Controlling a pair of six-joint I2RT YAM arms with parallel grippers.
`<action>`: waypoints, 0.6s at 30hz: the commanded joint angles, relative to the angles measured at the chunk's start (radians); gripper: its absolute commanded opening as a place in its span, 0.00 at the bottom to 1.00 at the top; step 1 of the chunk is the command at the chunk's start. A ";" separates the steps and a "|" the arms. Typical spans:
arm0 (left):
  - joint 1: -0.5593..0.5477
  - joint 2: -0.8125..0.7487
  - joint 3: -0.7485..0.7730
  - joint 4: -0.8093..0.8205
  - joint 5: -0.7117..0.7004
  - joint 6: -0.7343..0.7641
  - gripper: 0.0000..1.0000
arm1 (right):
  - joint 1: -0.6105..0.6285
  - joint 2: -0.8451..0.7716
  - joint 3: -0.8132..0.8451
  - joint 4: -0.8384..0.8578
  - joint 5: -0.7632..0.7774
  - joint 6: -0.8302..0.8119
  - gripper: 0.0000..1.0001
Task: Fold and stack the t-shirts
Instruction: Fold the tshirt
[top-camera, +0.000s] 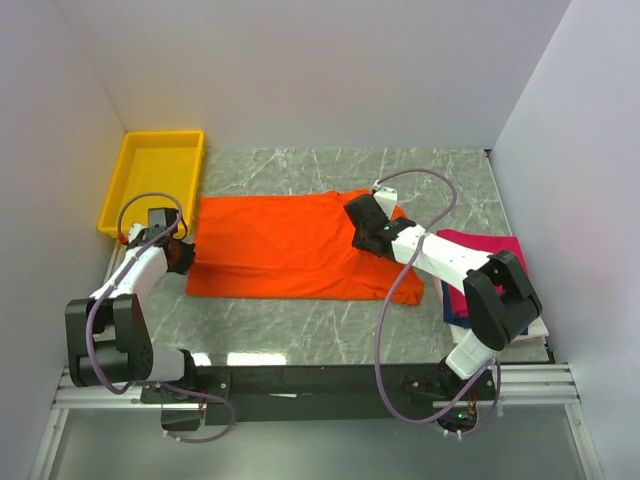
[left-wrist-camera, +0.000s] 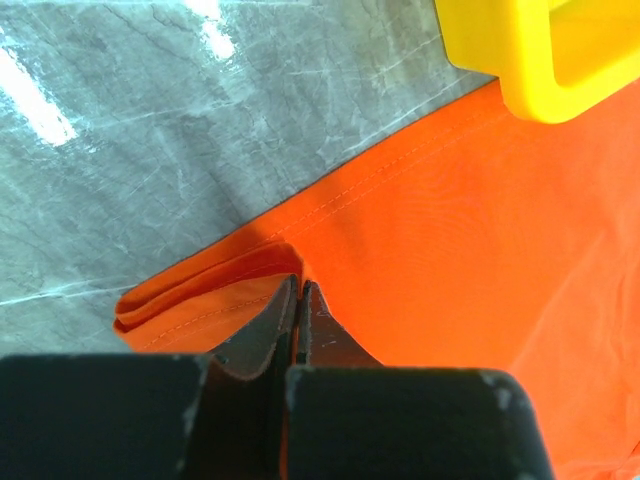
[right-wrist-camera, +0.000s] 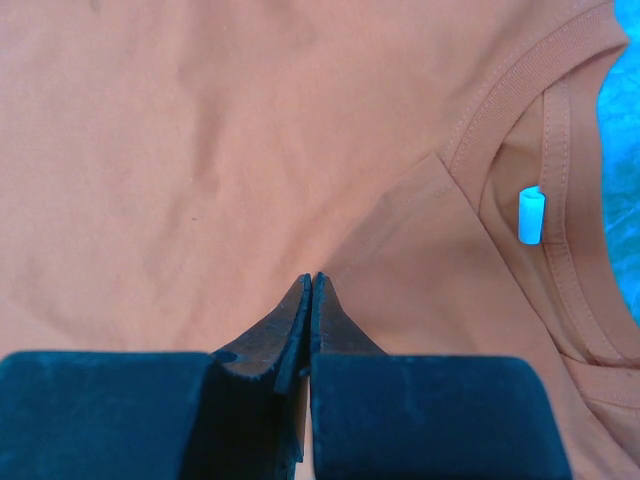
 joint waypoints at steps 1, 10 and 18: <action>0.010 0.010 0.042 0.015 0.008 0.016 0.01 | -0.004 0.021 0.037 0.006 0.048 0.006 0.00; 0.011 0.100 0.073 0.055 0.028 0.018 0.01 | -0.013 0.074 0.062 0.011 0.049 0.000 0.00; 0.013 0.113 0.079 0.055 0.026 0.019 0.01 | -0.018 0.065 0.057 0.011 0.060 0.004 0.00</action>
